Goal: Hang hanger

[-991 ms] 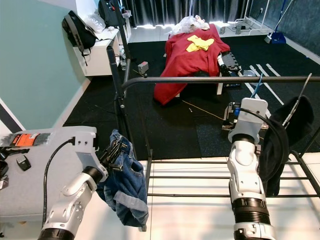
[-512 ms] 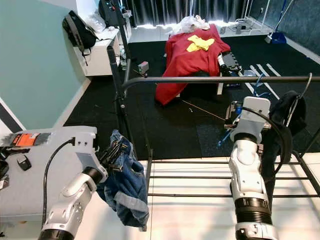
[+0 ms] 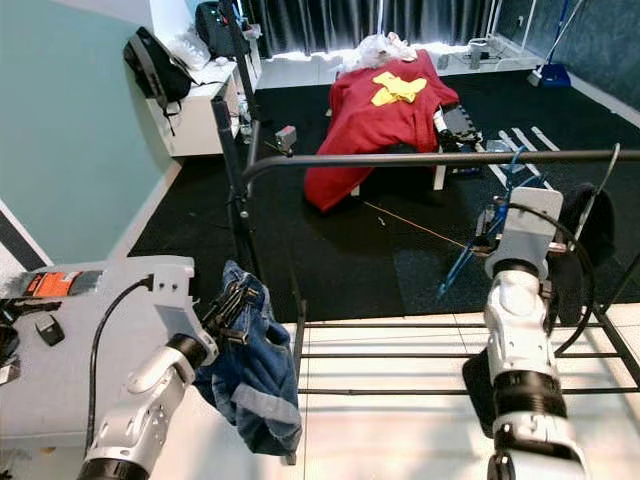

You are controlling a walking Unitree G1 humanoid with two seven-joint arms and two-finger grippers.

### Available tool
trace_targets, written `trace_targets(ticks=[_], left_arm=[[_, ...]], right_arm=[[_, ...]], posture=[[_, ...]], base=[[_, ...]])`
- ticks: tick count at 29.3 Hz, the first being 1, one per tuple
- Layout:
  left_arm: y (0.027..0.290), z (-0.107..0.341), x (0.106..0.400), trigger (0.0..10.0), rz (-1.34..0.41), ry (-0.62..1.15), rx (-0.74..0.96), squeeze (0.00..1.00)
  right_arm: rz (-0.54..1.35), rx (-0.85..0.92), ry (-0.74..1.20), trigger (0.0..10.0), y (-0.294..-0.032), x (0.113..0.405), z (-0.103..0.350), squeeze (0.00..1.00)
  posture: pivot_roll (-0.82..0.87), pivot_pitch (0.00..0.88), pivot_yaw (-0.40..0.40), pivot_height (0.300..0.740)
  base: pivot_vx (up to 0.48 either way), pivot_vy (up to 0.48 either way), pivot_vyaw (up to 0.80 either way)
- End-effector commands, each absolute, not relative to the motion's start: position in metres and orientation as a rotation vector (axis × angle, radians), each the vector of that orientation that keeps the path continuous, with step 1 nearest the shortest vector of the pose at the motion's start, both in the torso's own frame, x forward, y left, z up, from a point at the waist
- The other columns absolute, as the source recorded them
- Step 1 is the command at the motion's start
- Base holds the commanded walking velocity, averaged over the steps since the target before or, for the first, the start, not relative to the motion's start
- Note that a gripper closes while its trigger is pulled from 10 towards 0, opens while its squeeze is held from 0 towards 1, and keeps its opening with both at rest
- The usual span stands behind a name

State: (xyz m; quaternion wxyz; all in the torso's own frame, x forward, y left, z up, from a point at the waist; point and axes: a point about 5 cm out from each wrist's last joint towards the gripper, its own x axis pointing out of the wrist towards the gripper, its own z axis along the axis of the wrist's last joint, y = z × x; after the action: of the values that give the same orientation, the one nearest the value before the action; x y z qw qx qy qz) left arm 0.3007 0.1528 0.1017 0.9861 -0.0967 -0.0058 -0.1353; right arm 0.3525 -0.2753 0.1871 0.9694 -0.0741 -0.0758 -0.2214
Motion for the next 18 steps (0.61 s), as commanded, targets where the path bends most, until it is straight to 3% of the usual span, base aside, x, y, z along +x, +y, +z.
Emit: trace_targets(ticks=[1, 18], left_arm=[[0.155, 0.108, 0.301, 10.0, -0.285, -0.036, -0.197, 0.00], [0.157, 0.107, 0.299, 10.0, -0.293, -0.017, -0.184, 0.00]], right_arm=[[-0.436, -0.137, -0.148, 10.0, -0.275, 0.356, 0.186, 0.00], [-0.399, -0.153, -0.122, 10.0, -0.288, 0.375, 0.205, 0.00]], posture=[[0.09, 0.045, 0.102, 0.740], [0.10, 0.080, 0.114, 0.740]], base=[[0.000, 0.000, 0.00], [0.000, 0.000, 0.00]])
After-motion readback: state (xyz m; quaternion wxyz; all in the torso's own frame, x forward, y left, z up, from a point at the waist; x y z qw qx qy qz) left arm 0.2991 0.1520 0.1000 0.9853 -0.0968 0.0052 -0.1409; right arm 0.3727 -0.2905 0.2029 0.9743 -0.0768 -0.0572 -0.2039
